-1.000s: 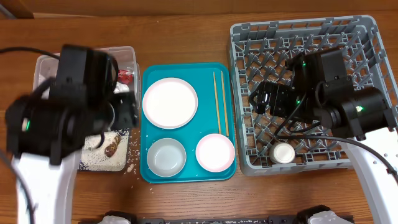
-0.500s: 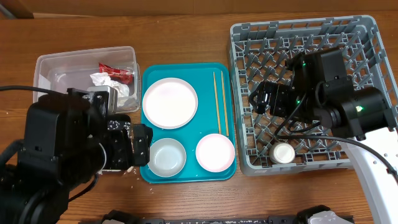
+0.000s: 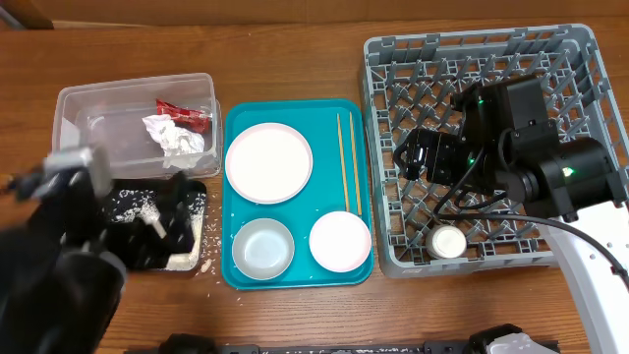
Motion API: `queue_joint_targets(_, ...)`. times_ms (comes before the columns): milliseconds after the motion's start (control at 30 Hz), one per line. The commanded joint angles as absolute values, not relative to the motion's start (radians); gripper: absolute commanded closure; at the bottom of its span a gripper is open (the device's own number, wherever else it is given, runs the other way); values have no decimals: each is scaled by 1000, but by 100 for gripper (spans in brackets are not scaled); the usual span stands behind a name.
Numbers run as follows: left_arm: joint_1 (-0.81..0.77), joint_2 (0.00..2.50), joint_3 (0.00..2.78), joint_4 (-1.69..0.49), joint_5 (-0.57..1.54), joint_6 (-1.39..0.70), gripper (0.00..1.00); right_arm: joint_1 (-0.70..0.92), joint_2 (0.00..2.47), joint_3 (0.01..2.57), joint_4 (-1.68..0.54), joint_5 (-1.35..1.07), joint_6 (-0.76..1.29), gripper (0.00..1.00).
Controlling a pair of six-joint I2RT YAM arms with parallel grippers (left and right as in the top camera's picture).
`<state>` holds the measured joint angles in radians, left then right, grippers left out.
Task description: Sort waste into correct bins and load items into the dishwasher
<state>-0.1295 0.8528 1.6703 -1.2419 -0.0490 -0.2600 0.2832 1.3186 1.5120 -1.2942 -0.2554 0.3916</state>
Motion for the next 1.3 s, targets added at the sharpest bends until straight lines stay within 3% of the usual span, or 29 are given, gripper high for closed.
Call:
queue_joint_targets(0, -94, 717, 1490, -1099, 8, -94, 0, 287, 1313, 1525, -1289, -256, 386, 0)
queue_joint_targets(133, -80, 556, 1257, -896, 110, 52, 0, 287, 1313, 1525, -1289, -256, 386, 0)
queue_joint_targets(667, -50, 13, 393, -299, 122, -43, 0, 287, 1313, 1525, -1289, -256, 386, 0)
queue_joint_targets(1100, -47, 3, 20, 57, 124, -41, 0, 287, 1313, 1525, -1289, -256, 386, 0)
queue_joint_targets(1200, -46, 4, 5, -80, 120, -41, 0, 287, 1313, 1525, -1289, -256, 386, 0)
queue_joint_targets(1267, -45, 8, 6, -49, 116, -41, 0, 287, 1313, 1525, -1289, -256, 386, 0)
